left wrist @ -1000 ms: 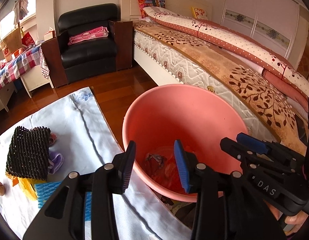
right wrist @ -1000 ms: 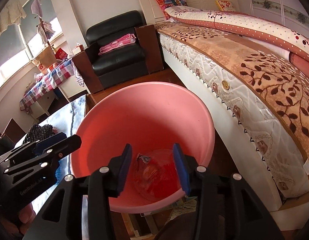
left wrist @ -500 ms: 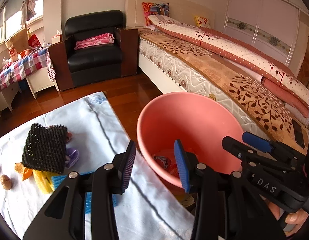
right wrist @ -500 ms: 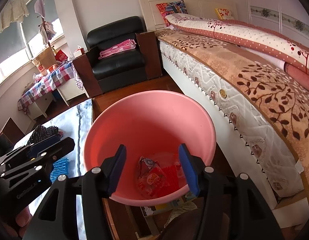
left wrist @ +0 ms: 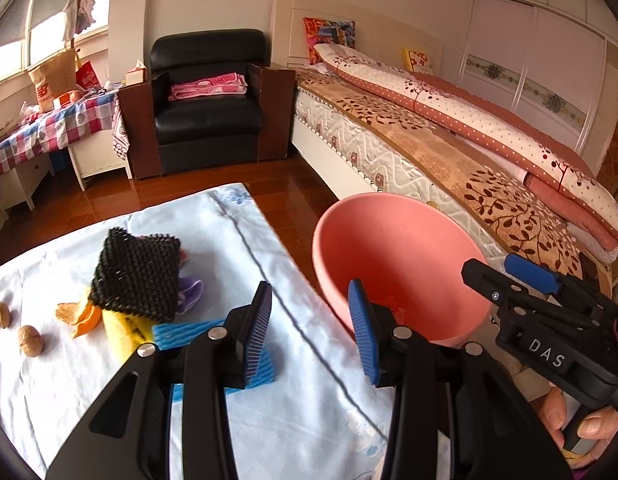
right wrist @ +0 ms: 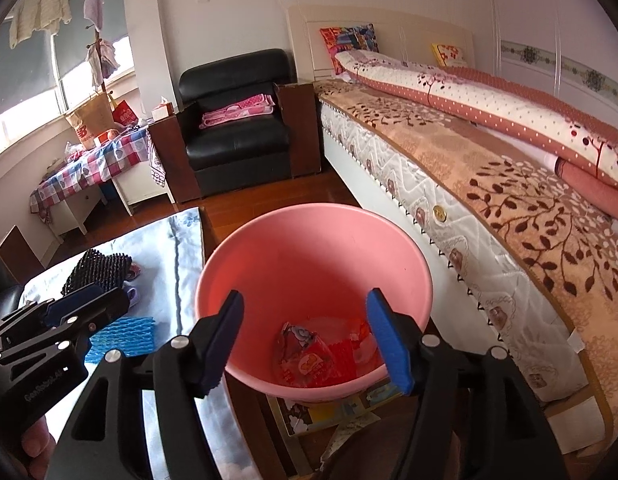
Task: Collect trash
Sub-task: 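Open both tools and withdraw them from the basin toward the table, then grasp the blue foam net with the right tool while the left grasps the black net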
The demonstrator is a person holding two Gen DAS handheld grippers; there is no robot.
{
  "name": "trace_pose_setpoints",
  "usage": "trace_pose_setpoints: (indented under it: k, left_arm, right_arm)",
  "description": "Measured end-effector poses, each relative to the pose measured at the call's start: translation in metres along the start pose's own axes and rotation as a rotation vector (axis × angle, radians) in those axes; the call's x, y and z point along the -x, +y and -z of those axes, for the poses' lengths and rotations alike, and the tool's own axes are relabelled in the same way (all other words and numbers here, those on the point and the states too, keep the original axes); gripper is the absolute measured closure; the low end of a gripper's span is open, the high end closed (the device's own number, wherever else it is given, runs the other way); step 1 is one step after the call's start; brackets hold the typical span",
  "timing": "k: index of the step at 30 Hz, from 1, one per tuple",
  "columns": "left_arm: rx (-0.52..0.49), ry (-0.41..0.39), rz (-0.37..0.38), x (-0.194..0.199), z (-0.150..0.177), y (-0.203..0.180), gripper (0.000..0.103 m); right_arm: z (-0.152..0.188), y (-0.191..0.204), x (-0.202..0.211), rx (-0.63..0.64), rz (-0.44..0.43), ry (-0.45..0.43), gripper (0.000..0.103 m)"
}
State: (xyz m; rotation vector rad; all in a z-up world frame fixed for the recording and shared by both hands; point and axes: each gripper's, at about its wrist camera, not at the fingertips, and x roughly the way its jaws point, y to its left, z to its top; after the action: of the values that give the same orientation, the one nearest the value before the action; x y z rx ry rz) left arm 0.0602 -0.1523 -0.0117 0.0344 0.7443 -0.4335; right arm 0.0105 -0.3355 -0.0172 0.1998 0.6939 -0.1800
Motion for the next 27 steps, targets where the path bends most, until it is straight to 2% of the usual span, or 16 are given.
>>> trace_pose_setpoints:
  k: [11, 15, 21, 27]
  left_arm:
    - [0.046, -0.023, -0.027, 0.022, 0.015, 0.026, 0.063]
    - [0.071, -0.024, -0.044, 0.028, 0.02, 0.04, 0.063]
    - [0.115, -0.025, -0.07, 0.038, 0.031, 0.064, 0.063]
    - [0.15, -0.031, -0.13, 0.057, 0.048, 0.101, 0.063]
  right_arm:
    - [0.004, 0.034, 0.018, 0.064, 0.04, -0.049, 0.031]
    - [0.006, 0.049, 0.02, 0.088, 0.025, -0.048, 0.031]
    - [0.011, 0.068, 0.015, 0.116, -0.022, -0.005, 0.031]
    - [0.021, 0.084, 0.007, 0.122, -0.147, 0.037, 0.031]
